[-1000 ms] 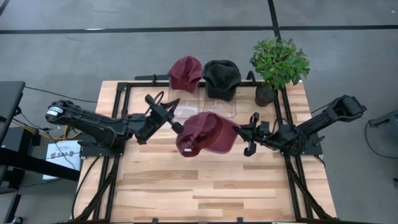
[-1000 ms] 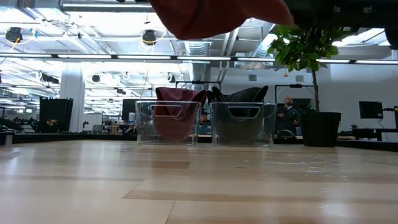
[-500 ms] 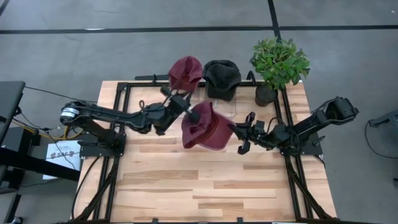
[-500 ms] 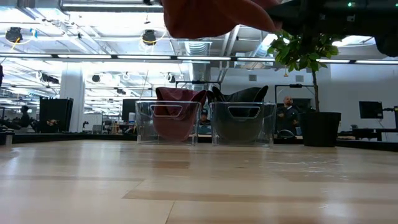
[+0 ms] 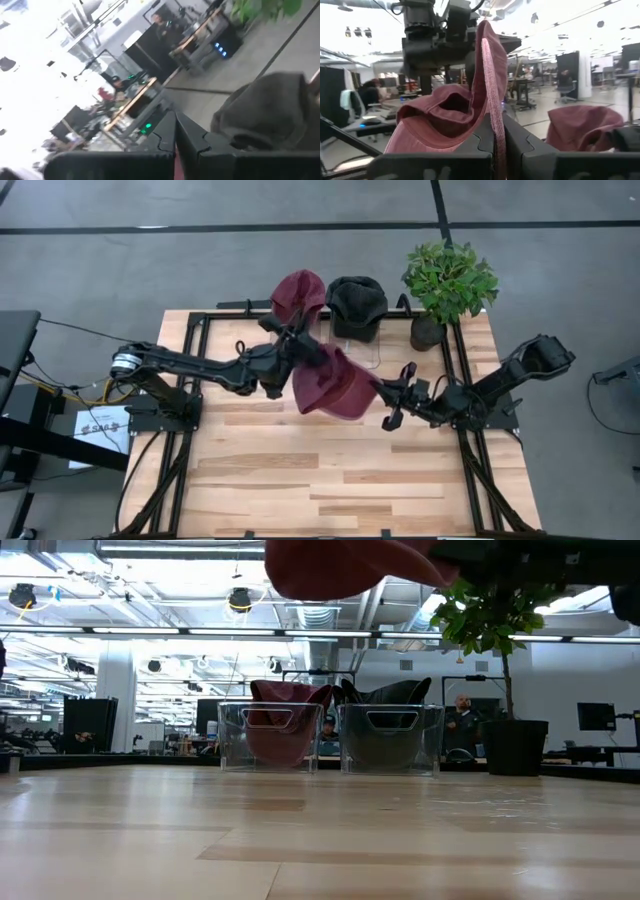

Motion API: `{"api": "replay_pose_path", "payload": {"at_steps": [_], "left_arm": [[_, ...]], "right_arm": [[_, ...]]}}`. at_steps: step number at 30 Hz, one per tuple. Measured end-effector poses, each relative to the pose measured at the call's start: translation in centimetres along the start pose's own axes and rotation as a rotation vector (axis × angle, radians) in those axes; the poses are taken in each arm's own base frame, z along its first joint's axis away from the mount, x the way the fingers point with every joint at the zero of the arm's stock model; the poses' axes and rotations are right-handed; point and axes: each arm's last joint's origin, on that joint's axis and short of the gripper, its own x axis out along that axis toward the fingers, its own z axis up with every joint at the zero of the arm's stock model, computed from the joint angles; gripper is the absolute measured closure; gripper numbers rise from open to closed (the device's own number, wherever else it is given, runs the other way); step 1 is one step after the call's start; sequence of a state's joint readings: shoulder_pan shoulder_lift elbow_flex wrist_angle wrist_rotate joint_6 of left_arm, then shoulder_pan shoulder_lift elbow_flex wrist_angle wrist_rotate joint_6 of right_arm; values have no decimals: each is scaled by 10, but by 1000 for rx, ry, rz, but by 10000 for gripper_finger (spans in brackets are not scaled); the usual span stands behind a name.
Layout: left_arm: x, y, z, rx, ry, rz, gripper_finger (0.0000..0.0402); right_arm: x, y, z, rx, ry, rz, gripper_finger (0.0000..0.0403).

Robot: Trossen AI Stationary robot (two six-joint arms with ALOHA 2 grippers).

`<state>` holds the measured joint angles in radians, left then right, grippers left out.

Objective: Pick & Place hat
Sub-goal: Put the red cap into the left transparent bin

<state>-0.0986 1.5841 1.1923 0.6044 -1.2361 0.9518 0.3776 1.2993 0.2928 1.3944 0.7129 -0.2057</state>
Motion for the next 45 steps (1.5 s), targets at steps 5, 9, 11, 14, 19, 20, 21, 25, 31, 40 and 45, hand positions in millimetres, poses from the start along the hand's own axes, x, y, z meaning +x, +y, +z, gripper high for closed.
{"api": "replay_pose_path", "payload": {"at_steps": [5, 9, 11, 14, 19, 20, 21, 25, 31, 40, 45], "left_arm": [[-14, 15, 7, -7, -17, -3, 396], [-31, 31, 14, -54, -57, -28, 396], [-41, 39, 17, -111, -79, -44, 396], [-54, 43, 21, -187, -106, -77, 396], [-75, 25, 13, -176, -133, -142, 396], [-77, 20, 9, -170, -131, -151, 396], [-78, 16, 5, -173, -132, -159, 396], [-76, 4, -10, -184, -111, -164, 396], [-66, -7, -33, -145, -42, -117, 396], [-66, -5, -40, -135, -31, -105, 396], [-71, 12, -34, -207, -63, -122, 396]], "right_arm": [[-5, 3, 3, -36, 3, -23, 402], [-4, 3, 4, -40, -3, -29, 402], [-5, 3, 4, -40, -2, -30, 402], [-5, 3, 4, -39, -3, -29, 402], [-6, 5, 7, -20, -21, -11, 402], [-7, 5, 7, -16, -25, -8, 402], [-7, 6, 7, -14, -26, -2, 402], [-9, 8, 8, -22, -30, 10, 402], [-13, 11, 12, -27, -56, 27, 402], [-15, 12, 11, -88, -24, -28, 402], [-15, 9, 10, -138, 11, -113, 402]]}}
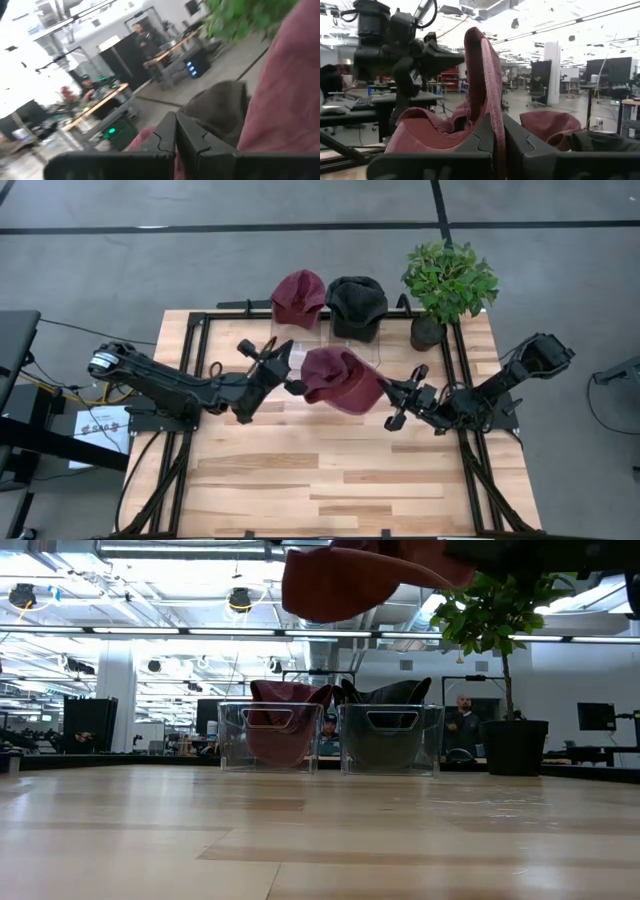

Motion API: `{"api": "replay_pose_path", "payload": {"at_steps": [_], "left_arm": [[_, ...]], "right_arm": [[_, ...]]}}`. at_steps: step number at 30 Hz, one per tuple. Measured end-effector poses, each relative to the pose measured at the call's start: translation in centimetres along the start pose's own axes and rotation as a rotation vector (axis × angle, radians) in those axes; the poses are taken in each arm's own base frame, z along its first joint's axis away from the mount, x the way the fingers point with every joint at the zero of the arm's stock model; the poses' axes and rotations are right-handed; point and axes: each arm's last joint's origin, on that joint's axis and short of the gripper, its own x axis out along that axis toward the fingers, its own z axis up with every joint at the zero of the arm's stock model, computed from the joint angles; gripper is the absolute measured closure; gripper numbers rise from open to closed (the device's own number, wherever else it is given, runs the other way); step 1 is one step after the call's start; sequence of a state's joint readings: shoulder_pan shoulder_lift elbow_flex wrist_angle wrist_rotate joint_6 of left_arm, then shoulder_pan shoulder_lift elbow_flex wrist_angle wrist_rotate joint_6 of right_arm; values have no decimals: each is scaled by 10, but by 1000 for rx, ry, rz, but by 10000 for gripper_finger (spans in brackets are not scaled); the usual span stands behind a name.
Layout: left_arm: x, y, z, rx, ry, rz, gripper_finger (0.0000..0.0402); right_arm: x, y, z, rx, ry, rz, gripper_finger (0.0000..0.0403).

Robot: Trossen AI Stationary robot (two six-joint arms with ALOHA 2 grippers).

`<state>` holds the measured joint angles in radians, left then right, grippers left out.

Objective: Pick & Place hat
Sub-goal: Put the red cap into the left transparent bin

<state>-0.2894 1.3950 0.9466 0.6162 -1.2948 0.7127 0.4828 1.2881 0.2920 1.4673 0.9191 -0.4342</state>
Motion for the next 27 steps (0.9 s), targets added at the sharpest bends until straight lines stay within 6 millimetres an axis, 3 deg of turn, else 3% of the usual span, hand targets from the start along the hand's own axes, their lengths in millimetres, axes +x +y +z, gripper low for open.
{"api": "replay_pose_path", "payload": {"at_steps": [5, 13, 16, 27], "left_arm": [[-2, 7, 6, -109, -83, -87, 396], [-3, -6, 8, -249, -226, -343, 396], [2, -6, 6, -239, -216, -326, 396], [48, 11, -6, -285, -158, -199, 396]], "right_arm": [[0, 0, 0, -9, -1, 3, 401], [0, 3, 1, 8, -44, 97, 401], [0, 4, 2, 27, -58, 131, 401], [-1, 7, 3, 67, -102, 243, 401]]}}
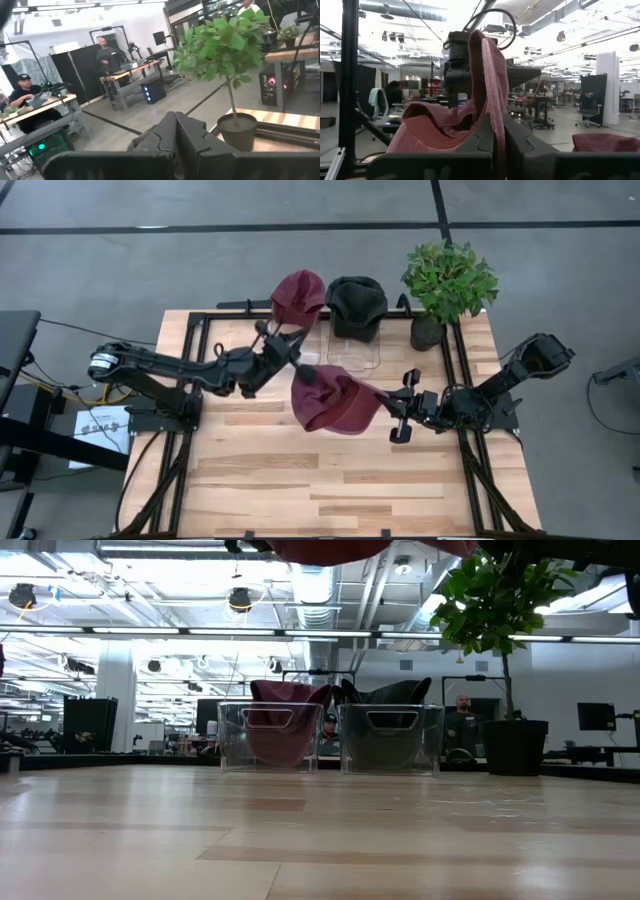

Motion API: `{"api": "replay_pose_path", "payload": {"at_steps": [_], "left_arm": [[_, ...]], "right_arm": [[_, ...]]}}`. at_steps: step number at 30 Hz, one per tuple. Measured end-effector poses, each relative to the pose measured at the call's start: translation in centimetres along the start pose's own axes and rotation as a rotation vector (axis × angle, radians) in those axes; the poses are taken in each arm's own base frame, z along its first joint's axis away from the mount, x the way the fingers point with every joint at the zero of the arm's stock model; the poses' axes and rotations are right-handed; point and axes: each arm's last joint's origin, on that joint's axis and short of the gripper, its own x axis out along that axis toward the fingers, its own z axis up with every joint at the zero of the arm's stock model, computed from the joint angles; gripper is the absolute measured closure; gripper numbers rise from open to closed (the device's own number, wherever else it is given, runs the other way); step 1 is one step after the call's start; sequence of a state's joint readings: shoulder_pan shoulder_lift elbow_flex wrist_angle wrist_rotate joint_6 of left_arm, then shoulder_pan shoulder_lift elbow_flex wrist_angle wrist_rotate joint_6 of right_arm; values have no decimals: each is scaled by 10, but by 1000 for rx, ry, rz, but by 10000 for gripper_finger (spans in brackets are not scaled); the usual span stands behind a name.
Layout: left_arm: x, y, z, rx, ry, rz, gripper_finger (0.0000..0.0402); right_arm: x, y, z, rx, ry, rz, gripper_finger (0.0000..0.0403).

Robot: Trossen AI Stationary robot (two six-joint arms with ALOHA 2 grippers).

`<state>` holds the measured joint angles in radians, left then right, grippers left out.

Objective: Pick & Place hat
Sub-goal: Put the red cap into the left transparent bin

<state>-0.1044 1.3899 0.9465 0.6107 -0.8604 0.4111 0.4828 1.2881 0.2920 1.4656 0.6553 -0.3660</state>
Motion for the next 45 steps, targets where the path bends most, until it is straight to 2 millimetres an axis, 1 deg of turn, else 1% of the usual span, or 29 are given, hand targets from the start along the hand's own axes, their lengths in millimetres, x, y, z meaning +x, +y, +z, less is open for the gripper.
{"api": "replay_pose_path", "payload": {"at_steps": [5, 9, 12, 14, 20, 24, 28, 31, 33, 36, 39, 42, 45], "left_arm": [[10, 9, -2, -20, -10, 28, 396], [14, 16, 0, -53, -40, 61, 396], [15, 16, 2, -58, -66, 25, 396], [15, 15, 2, -58, -74, 6, 396], [4, 7, 8, -52, -90, -45, 396], [-9, 6, 18, -35, -116, -71, 396], [-24, 6, 26, -50, -128, -116, 396], [-40, 4, 20, -37, -108, -171, 396], [-52, 3, 13, -33, -100, -205, 396], [-71, 3, -2, -60, -83, -252, 396], [-87, 4, -20, -132, -59, -300, 396], [-97, 5, -40, -205, -22, -343, 396], [-102, 5, -58, -259, 19, -353, 396]], "right_arm": [[1, 1, -2, -16, 9, 29, 401], [2, -1, -3, -26, 6, 43, 401], [2, -1, -4, -41, 21, 29, 401], [2, -2, -5, -62, 36, -12, 401], [2, -6, -6, -96, 89, -145, 401], [1, -7, -6, -101, 104, -176, 401], [0, -4, -5, -117, 100, -159, 401], [-4, 0, -1, -127, 81, -140, 401], [-6, 2, 2, -135, 67, -132, 401], [-8, 4, 4, -138, 62, -136, 401], [-9, 5, 5, -135, 61, -134, 401], [-7, 3, 4, -136, 60, -143, 401], [-5, -1, 5, -127, 38, -153, 401]]}}
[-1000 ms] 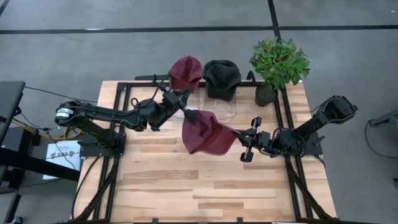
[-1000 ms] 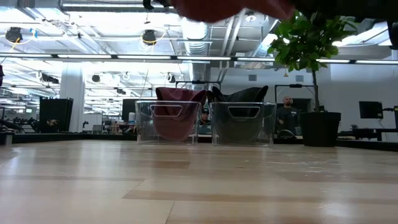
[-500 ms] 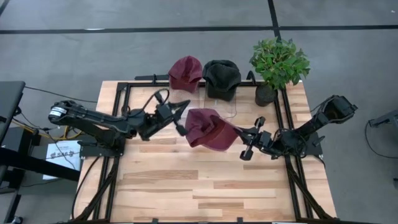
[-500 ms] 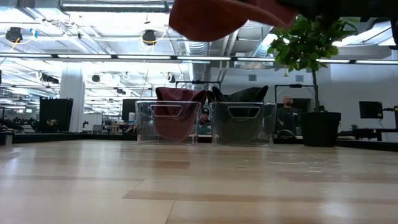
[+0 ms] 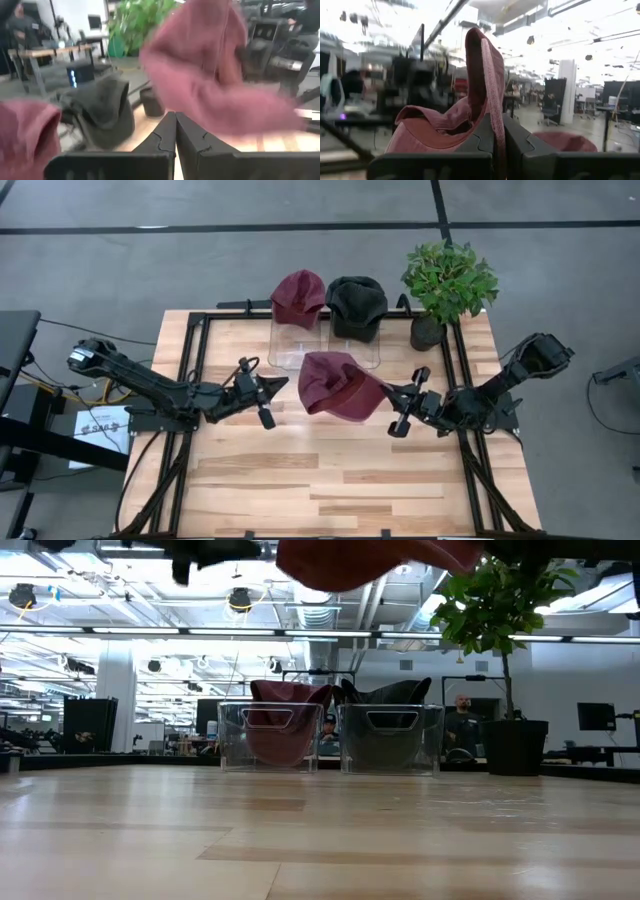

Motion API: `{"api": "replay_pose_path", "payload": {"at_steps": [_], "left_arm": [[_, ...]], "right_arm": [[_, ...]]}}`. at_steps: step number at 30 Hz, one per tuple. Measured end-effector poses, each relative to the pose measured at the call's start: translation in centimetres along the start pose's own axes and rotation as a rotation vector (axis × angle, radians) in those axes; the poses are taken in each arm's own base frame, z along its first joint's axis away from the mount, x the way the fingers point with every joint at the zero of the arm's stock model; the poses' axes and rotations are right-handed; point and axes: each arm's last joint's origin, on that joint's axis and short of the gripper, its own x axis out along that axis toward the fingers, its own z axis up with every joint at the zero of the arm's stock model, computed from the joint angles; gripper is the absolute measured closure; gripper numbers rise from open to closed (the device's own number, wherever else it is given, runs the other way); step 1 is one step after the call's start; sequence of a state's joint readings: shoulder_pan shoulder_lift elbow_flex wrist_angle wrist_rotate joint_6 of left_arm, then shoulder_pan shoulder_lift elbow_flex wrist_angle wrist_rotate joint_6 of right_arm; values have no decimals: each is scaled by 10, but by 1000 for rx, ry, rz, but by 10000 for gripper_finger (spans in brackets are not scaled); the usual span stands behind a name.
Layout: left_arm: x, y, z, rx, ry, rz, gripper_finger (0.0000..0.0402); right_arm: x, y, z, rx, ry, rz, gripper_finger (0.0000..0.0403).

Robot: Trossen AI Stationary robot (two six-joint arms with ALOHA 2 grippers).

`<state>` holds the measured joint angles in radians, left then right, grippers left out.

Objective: Pick & Place hat
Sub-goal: Put the red cap into the left transparent bin

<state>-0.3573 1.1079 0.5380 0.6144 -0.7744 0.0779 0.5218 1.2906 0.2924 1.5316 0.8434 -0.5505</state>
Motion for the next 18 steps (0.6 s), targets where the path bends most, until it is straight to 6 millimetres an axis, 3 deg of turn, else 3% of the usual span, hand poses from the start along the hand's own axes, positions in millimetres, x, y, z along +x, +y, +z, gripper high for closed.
{"api": "replay_pose_path", "payload": {"at_steps": [9, 13, 18], "left_arm": [[-4, 4, -22, -83, 36, 2, 396], [-2, 4, -15, -134, -26, -48, 396], [4, 10, 1, -202, -187, -236, 396]], "right_arm": [[32, -7, 13, -42, -128, -30, 402], [46, -8, 26, -71, -243, 24, 402], [56, -7, 41, -102, -354, 75, 401]]}}
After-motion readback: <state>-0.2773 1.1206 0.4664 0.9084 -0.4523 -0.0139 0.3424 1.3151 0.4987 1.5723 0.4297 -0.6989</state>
